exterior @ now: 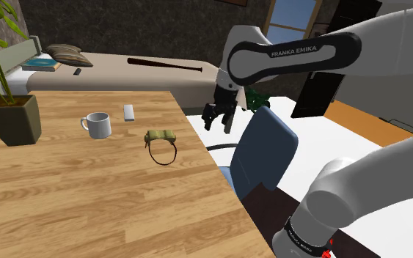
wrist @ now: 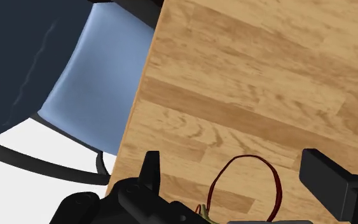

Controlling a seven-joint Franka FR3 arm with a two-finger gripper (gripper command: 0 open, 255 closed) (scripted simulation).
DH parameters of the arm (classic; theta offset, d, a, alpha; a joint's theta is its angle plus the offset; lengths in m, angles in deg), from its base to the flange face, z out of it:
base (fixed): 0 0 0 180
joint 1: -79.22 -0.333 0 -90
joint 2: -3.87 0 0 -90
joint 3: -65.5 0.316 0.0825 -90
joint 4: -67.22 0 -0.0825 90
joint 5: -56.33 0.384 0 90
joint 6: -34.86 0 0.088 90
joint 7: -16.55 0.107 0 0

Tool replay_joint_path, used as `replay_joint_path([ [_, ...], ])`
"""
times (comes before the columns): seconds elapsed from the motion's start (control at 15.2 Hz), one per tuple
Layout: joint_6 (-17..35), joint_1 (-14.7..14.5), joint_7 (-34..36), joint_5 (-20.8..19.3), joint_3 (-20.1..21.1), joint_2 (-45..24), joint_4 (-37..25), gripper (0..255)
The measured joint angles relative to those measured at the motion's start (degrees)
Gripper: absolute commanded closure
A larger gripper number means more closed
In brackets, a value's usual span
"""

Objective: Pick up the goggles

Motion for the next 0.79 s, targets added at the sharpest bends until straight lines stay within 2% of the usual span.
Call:
replay_joint_path([
  [0.46,14.7,1.49,8.04,-0.14,3.26,-13.19,-1.52,0],
  [0.79,23.73,2.73,14.74,-2.67,4.95,-24.23,-5.57,0],
])
